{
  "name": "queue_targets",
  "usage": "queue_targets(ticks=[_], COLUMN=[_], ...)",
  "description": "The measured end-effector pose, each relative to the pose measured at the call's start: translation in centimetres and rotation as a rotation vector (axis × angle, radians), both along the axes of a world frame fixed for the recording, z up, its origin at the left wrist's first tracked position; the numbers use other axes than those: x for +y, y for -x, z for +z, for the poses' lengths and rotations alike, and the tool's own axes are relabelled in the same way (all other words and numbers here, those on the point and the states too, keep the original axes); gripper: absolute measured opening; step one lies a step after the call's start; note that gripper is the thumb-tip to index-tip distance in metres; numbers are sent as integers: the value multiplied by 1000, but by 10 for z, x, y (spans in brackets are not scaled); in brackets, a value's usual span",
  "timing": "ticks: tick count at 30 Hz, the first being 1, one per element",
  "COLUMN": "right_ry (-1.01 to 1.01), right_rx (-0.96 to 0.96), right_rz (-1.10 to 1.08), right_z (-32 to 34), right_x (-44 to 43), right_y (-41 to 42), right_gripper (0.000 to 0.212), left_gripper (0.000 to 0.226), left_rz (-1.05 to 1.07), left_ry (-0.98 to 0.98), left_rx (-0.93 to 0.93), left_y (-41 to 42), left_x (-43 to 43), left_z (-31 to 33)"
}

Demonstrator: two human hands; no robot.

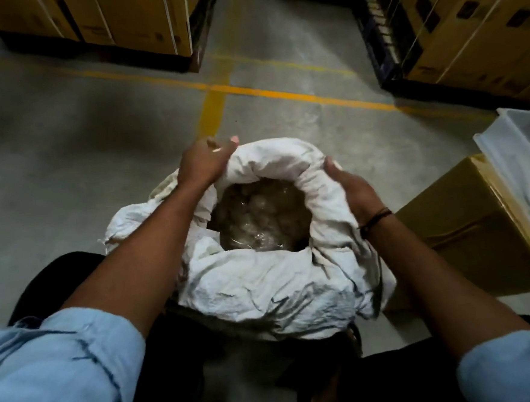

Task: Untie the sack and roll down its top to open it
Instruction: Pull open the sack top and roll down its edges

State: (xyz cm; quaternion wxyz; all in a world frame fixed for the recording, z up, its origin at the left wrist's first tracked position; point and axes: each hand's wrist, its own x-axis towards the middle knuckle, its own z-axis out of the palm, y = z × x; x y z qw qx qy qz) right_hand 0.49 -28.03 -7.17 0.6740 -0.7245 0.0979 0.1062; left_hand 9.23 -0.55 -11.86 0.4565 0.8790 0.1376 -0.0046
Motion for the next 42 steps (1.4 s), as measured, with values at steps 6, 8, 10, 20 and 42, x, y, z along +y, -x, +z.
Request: queue_targets(ticks=[6, 8, 10, 20, 42], right_ry=[-467, -122, 248, 852, -191], right_rx=[42, -59, -231, -186, 147], right_rz=[-131, -201, -305, -283, -405], right_z=[19, 17, 19, 27, 44], right_x=[-5, -1, 7, 18, -15], right_y=[-15, -15, -9, 50, 53], right_gripper=[44, 29, 31, 94, 40], left_gripper=[33, 48, 88, 60, 130], left_rz=[-250, -432, -606, -410, -755], left_ry=[-337, -271, -156, 338, -504], left_rx=[-598, -347, -92, 4, -148], left_y=[63, 93, 124, 153, 188], left_x=[-76, -105, -124, -119, -116], left_z=[62, 63, 56, 28, 53])
